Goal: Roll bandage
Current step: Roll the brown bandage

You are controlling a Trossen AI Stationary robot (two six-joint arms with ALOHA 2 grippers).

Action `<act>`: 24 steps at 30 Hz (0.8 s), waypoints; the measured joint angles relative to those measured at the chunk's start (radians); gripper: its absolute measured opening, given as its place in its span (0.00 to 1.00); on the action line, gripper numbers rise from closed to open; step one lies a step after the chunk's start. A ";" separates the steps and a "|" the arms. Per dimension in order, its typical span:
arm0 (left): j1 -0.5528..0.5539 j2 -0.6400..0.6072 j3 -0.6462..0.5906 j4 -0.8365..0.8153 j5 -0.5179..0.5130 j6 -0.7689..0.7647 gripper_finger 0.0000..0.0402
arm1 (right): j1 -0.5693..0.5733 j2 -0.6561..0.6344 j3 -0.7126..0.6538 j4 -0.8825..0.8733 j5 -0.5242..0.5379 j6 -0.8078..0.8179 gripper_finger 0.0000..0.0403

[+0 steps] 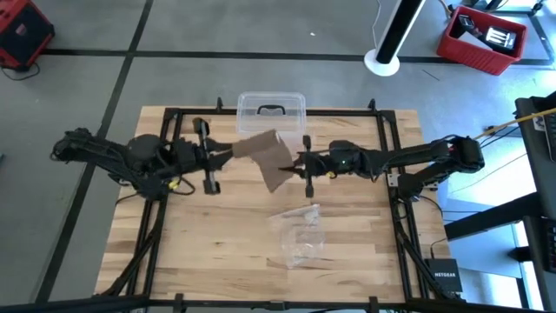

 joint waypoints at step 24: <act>0.195 0.089 -0.143 -0.086 -0.153 0.266 0.04 | 0.421 -0.013 0.113 -0.082 0.120 0.144 0.00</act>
